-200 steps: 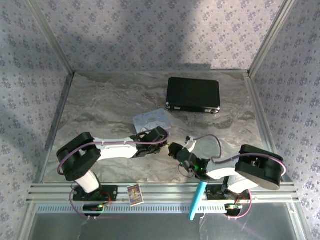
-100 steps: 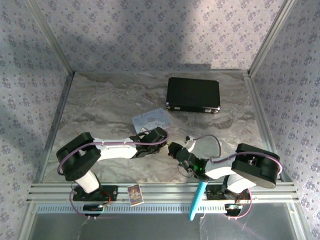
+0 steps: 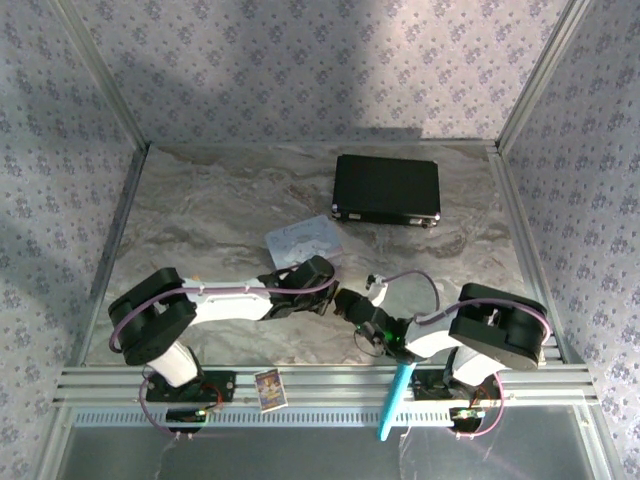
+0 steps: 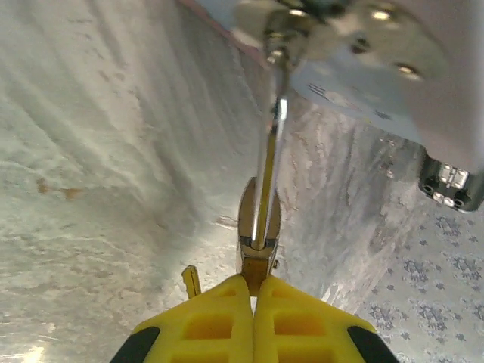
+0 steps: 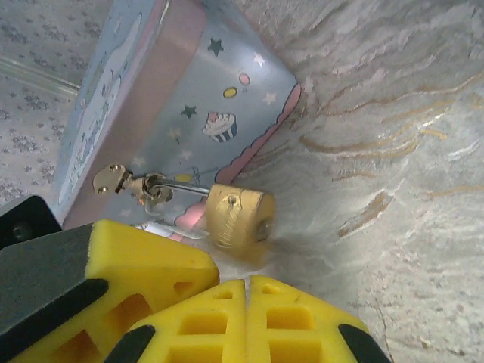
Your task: Unlock the padlock with the key
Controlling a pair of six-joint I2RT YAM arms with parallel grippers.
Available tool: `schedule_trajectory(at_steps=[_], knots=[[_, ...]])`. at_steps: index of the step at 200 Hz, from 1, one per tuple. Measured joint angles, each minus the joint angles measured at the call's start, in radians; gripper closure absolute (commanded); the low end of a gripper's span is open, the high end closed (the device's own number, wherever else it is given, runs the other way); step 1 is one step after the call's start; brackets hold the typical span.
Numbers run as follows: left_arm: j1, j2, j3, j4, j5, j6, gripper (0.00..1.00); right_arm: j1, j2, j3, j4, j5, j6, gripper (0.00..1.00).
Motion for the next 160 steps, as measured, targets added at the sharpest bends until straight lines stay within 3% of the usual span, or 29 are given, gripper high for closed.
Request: schedule_trajectory(at_steps=[51,64,91,112,160], knots=[[-0.003,0.0,-0.036,-0.006,0.071,-0.034,0.93,-0.019,-0.025,-0.038,-0.001,-0.022,0.015,1.0],[-0.005,-0.002,-0.036,-0.042,0.075,-0.026,0.81,-0.031,-0.073,-0.044,-0.037,-0.022,0.014,1.0],[-0.003,-0.047,-0.033,-0.155,0.026,0.036,0.4,-0.042,-0.218,-0.045,-0.136,-0.023,-0.004,1.0],[-0.003,-0.102,-0.042,-0.175,-0.046,0.074,0.23,-0.087,-0.294,-0.047,-0.196,-0.045,-0.024,1.0],[-0.003,-0.105,-0.039,-0.182,-0.204,0.193,0.21,-0.18,-0.33,-0.046,-0.275,-0.125,-0.088,1.0]])
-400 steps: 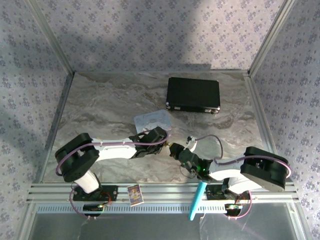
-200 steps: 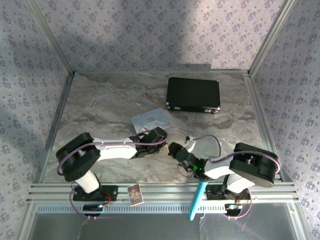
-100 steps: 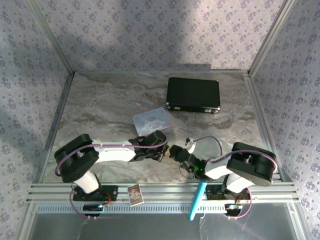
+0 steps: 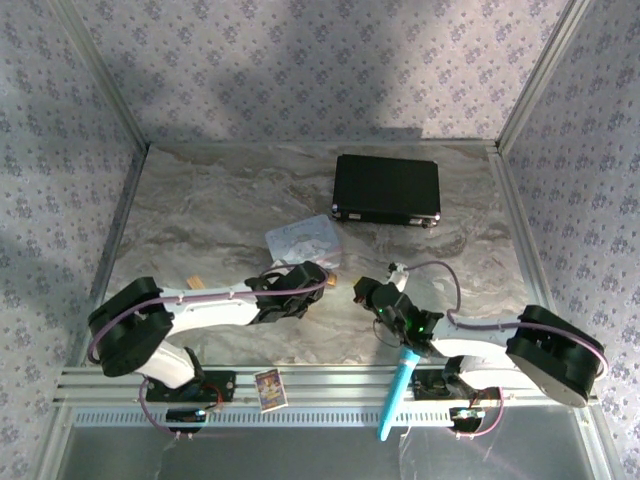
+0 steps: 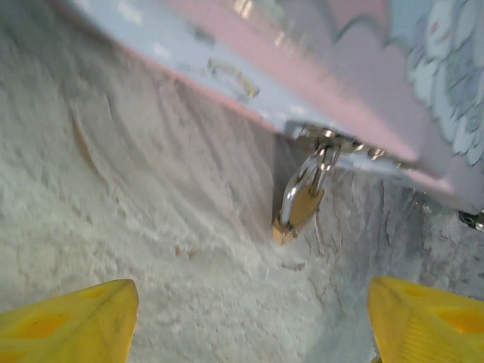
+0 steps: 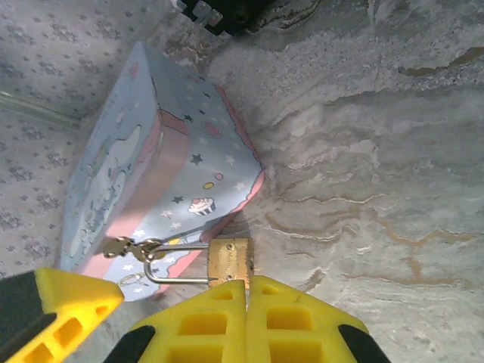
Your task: Unlock the padlock with the key
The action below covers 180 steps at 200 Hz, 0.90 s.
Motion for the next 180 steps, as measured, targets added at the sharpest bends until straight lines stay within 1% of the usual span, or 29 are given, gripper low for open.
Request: schedule_trajectory(at_steps=[19,48,62,79,104,118,141,180], knots=[[0.0,0.053,0.055,-0.025,-0.023,0.039,0.21,-0.001,-0.008,-0.001,-0.015,-0.008,-0.003,1.0],[0.007,0.159,0.133,-0.036,-0.013,0.07,0.21,-0.005,-0.043,-0.02,-0.023,-0.011,-0.003,1.0],[0.011,0.219,0.18,-0.07,-0.005,0.081,0.3,-0.005,-0.064,-0.03,-0.033,-0.01,-0.003,1.0],[0.011,0.262,0.252,-0.169,-0.006,0.111,0.32,-0.005,-0.093,-0.039,-0.05,-0.01,-0.003,1.0],[0.018,0.349,0.37,-0.28,-0.019,0.147,0.39,-0.005,-0.139,-0.051,-0.08,-0.002,-0.003,1.0],[0.018,0.359,0.387,-0.311,-0.017,0.162,0.44,-0.006,-0.159,-0.055,-0.097,0.0,-0.003,1.0],[0.02,0.361,0.389,-0.316,-0.014,0.187,0.57,-0.011,-0.17,-0.055,-0.112,0.0,-0.003,1.0],[0.027,0.338,0.365,-0.312,-0.014,0.211,0.6,-0.019,-0.146,-0.054,-0.118,-0.005,-0.003,1.0]])
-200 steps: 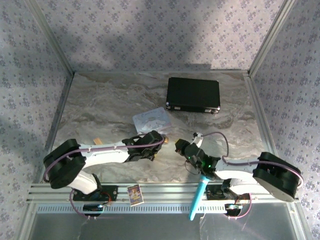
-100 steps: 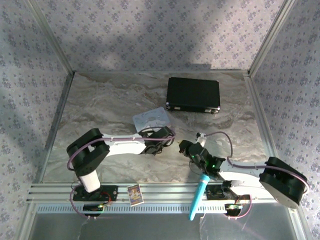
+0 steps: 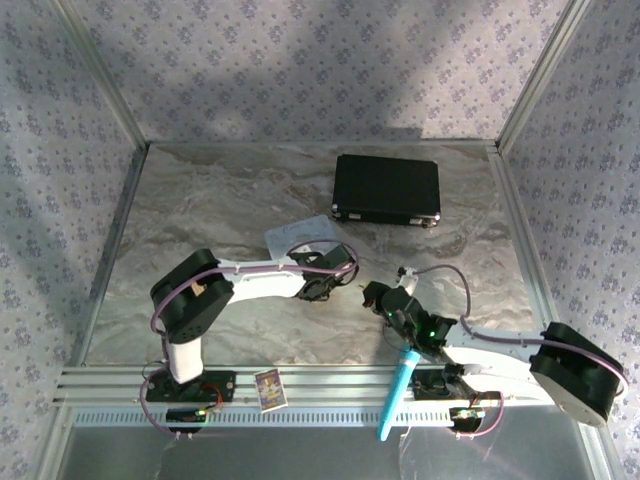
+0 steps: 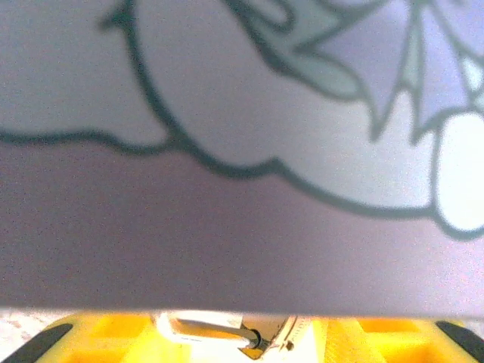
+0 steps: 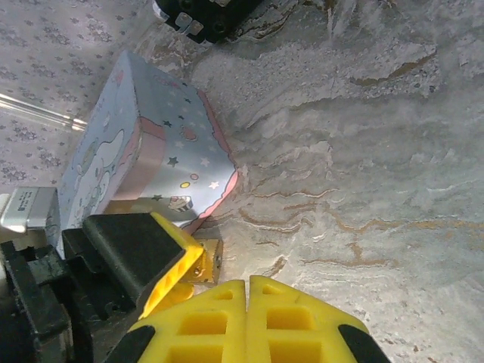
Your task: Unlock the padlock with the key
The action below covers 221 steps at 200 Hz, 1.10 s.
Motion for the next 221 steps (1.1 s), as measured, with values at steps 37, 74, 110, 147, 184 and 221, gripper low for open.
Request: schedule_trajectory(at_steps=[37,74,110,147,184,221], knots=[[0.0,-0.081,-0.116,0.063,-0.011,0.037,0.7,0.0,0.068,0.002,0.026,-0.015,0.0,1.0],[0.0,-0.098,-0.163,0.154,-0.023,0.1,0.59,0.001,0.133,0.024,0.062,-0.034,-0.002,1.0],[0.0,-0.097,-0.182,0.18,-0.045,0.147,0.52,0.002,0.183,0.047,0.106,-0.053,-0.005,1.0],[-0.013,-0.097,-0.224,0.29,-0.072,0.157,0.69,0.004,0.21,0.049,0.128,-0.059,-0.004,1.0],[-0.021,-0.093,-0.237,0.329,-0.09,0.158,0.9,0.006,0.234,0.056,0.135,-0.063,-0.004,1.0],[-0.019,-0.146,-0.294,0.343,-0.081,0.178,1.0,-0.002,0.267,0.062,0.187,-0.099,-0.002,1.0]])
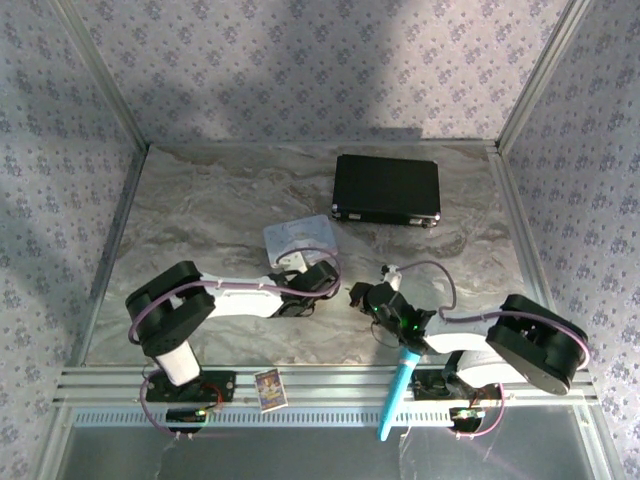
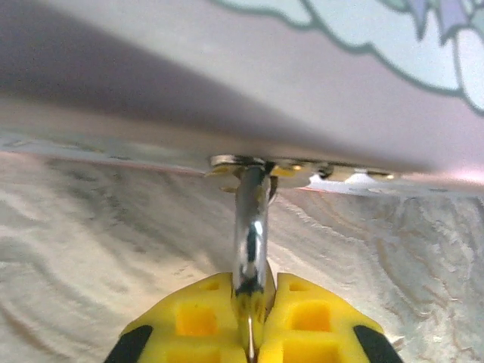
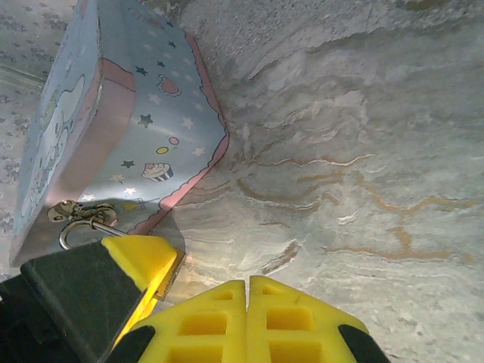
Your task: Unlock the padlock with the key
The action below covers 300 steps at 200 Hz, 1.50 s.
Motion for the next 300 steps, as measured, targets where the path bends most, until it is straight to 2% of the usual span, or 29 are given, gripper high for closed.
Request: schedule_trajectory(at_steps=[65,90,164,208,254,300], knots=[[0.059,-0.083,-0.066,0.006,0.146,-0.035,1.0,-0.034,0.083,0.0,0.145,-0.112,0.048,1.0],[0.065,-0.139,-0.147,0.09,0.178,-0.095,1.0,-0.03,0.13,0.001,0.224,-0.126,0.1,1.0],[0.065,-0.214,-0.291,0.312,0.188,-0.24,1.0,-0.012,0.402,0.06,0.494,-0.23,0.29,1.0],[0.065,-0.22,-0.337,0.406,0.187,-0.285,1.0,0.002,0.425,0.056,0.571,-0.241,0.338,1.0],[0.065,-0.22,-0.36,0.454,0.185,-0.324,1.0,0.004,0.517,0.042,0.7,-0.24,0.403,1.0],[0.065,-0.232,-0.373,0.484,0.183,-0.34,1.0,0.01,0.52,-0.006,0.718,-0.24,0.426,1.0]])
